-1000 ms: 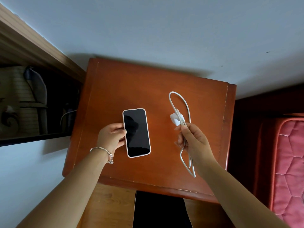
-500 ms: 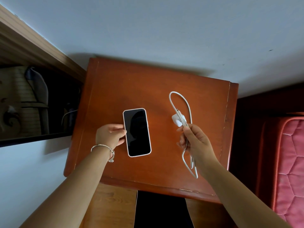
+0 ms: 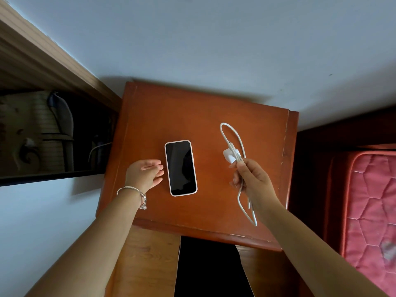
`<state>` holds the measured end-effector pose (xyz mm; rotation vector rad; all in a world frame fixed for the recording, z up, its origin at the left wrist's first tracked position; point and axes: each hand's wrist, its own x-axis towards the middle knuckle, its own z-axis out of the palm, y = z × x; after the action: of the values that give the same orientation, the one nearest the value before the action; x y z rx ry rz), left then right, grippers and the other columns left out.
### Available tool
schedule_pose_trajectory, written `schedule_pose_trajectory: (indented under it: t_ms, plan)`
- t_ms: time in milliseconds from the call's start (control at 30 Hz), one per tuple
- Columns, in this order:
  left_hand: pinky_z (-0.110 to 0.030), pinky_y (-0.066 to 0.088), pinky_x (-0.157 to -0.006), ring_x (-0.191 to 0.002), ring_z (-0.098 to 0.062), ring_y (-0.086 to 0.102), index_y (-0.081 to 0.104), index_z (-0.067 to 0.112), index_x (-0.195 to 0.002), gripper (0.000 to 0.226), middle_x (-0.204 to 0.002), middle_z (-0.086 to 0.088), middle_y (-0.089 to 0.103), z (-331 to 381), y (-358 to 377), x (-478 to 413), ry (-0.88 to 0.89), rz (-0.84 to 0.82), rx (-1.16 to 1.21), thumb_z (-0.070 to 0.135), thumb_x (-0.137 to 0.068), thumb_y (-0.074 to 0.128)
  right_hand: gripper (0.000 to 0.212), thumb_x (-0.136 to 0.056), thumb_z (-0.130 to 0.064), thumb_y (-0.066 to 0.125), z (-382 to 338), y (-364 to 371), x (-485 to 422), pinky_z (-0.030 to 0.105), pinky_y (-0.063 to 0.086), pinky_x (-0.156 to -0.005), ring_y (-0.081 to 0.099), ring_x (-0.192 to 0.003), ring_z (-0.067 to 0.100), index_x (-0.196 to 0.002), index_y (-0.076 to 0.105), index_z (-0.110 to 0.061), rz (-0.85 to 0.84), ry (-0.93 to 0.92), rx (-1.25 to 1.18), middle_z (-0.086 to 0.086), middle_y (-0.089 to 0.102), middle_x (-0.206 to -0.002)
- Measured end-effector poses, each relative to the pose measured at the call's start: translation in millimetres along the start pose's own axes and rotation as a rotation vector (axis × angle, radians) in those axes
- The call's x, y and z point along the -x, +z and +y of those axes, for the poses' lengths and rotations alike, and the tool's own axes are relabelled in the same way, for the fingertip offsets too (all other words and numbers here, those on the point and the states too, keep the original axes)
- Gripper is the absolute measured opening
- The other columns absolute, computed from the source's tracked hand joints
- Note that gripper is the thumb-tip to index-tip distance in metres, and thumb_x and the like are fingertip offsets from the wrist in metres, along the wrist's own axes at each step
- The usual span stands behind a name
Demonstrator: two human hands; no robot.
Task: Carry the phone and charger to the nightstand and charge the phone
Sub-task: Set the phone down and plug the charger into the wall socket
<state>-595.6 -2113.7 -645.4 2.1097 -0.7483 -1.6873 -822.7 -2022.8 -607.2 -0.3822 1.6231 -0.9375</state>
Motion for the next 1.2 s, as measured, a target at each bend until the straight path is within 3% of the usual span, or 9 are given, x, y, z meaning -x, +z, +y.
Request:
schedule_pose_trajectory:
  t_ms: [167,433,867,1067,1200]
  plan:
    - [-0.035,0.054,-0.075,-0.091,-0.025,0.066,0.063,0.005,-0.094,0.015,-0.094,-0.013,0.067,50,-16,57,0.035,-0.051,0.133,0.0,-0.091,0.05,0.024,-0.098,-0.02,0.044,-55,-3,43,0.015,0.045,-0.054,0.05,-0.05,0.007,-0.086,0.063,-0.013,-0.008,-0.056,0.017,-0.009,0.056,-0.053]
    - [-0.031,0.054,-0.069,-0.089,-0.023,0.067,0.065,0.005,-0.099,0.018,-0.091,-0.01,0.069,116,-49,165,0.104,-0.26,0.196,0.004,-0.093,0.048,0.024,-0.097,-0.022,0.046,-132,-3,128,0.017,0.046,-0.054,0.051,-0.052,0.007,-0.084,0.065,-0.016,-0.043,-0.139,-0.019,-0.004,0.056,-0.059]
    - [-0.032,0.053,-0.071,-0.086,-0.021,0.065,0.063,0.004,-0.1,0.016,-0.092,-0.01,0.067,163,-64,259,0.267,-0.309,0.283,0.003,-0.092,0.049,0.025,-0.096,-0.02,0.048,-204,-8,196,0.017,0.047,-0.051,0.052,-0.05,0.006,-0.08,0.066,-0.015,-0.096,-0.25,-0.063,-0.006,0.055,-0.057]
    - [-0.033,0.053,-0.072,-0.084,-0.021,0.064,0.064,0.006,-0.095,0.015,-0.09,-0.01,0.067,162,-56,276,0.302,-0.327,0.336,0.002,-0.092,0.049,0.026,-0.095,-0.022,0.052,-214,1,201,0.028,0.053,-0.066,0.048,-0.054,0.01,-0.074,0.068,-0.02,-0.141,-0.255,-0.067,-0.005,0.052,-0.059]
    - [-0.034,0.053,-0.078,-0.086,-0.021,0.064,0.062,0.005,-0.099,0.015,-0.092,-0.01,0.068,163,-49,285,0.306,-0.371,0.3,0.002,-0.092,0.049,0.025,-0.097,-0.021,0.048,-221,5,204,0.023,0.051,-0.058,0.044,-0.047,0.007,-0.081,0.066,-0.016,-0.235,-0.22,-0.089,-0.004,0.046,-0.056]
